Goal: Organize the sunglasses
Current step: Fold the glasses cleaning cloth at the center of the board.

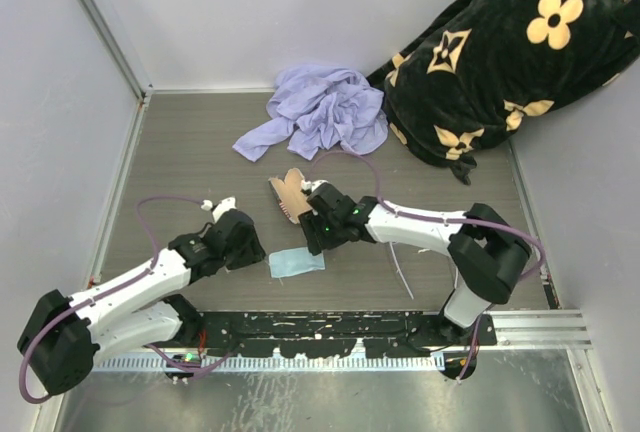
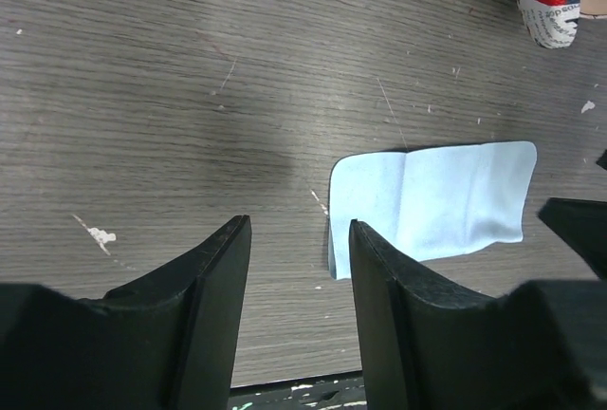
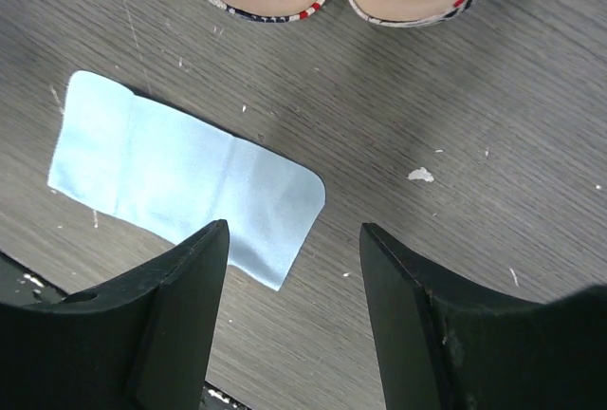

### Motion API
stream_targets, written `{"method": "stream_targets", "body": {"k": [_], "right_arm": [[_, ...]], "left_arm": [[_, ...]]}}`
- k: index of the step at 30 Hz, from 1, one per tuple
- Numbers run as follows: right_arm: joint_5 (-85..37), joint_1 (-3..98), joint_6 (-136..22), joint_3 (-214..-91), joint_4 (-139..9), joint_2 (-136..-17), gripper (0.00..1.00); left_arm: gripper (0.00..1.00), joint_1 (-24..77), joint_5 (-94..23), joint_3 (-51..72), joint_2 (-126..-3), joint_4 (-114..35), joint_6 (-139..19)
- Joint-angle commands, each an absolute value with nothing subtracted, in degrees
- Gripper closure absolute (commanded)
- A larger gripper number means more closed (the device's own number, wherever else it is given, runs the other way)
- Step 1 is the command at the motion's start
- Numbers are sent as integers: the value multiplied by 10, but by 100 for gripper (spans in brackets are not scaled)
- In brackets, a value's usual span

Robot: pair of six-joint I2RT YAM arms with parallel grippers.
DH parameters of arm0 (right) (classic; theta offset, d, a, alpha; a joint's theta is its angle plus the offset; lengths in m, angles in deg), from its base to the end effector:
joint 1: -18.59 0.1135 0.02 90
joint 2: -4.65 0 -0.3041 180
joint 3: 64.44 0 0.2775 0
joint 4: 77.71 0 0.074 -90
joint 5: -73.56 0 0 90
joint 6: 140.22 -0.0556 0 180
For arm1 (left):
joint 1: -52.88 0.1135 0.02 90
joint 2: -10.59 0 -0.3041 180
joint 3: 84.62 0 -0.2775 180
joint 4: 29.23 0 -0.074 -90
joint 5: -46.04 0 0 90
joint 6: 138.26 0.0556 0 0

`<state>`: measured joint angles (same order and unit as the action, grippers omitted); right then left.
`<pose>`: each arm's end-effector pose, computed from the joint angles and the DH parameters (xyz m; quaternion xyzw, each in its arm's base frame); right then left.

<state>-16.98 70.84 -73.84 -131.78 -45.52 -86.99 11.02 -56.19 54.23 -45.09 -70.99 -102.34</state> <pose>0.2158 0.2796 0.1952 -0.2381 0.9275 0.1808 0.2246 0.1482 -0.1169 0.1883 -0.1320 0.9429 -0.1459 0.2687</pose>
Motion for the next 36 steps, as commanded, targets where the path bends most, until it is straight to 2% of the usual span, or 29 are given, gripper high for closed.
{"method": "stream_targets", "body": {"k": [1,6,17,36], "right_arm": [[-109,731,-726,-1368,-422,-897,37],[-67,756,-723,-1401,-394,-934,41],[-57,761,-721,-1421,-389,-971,50],[-48,760,-716,-1430,-394,-976,64]], "left_arm": [[53,113,-554,547,-437,-681,-1011],[53,114,-552,554,-423,-679,-1012],[53,114,-543,559,-415,-679,-1009],[57,114,-541,548,-422,-676,-1005]]}}
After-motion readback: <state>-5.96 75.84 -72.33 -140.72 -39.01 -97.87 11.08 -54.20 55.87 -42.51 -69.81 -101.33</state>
